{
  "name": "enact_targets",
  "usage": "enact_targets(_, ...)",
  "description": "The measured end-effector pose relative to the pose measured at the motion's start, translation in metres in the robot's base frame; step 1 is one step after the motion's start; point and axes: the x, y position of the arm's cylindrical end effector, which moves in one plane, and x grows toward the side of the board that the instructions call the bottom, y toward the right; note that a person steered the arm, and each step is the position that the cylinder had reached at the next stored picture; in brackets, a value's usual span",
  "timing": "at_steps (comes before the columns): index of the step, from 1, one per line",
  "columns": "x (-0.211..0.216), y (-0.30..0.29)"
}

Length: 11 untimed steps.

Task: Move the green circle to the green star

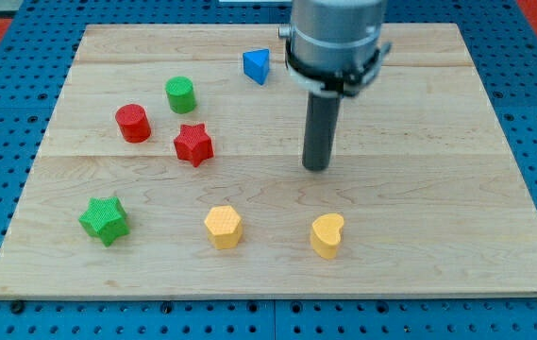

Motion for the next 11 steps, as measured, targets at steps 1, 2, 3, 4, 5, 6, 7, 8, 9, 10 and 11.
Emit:
enact_targets(1, -0.068, -0.056)
enact_targets(2, -0.108, -0.125)
enact_targets(3, -0.095, -0.189)
enact_targets(4, -0.108, -0.229)
enact_targets(5, -0.066, -0.251)
enact_targets(6, -0.009, -0.264)
enact_targets(7, -0.012, -0.264)
enact_targets(8, -0.045, -0.275)
enact_targets(9, -0.022, -0.308)
enact_targets(10, 0.042, -0.306)
enact_targets(11, 0.064, -0.317)
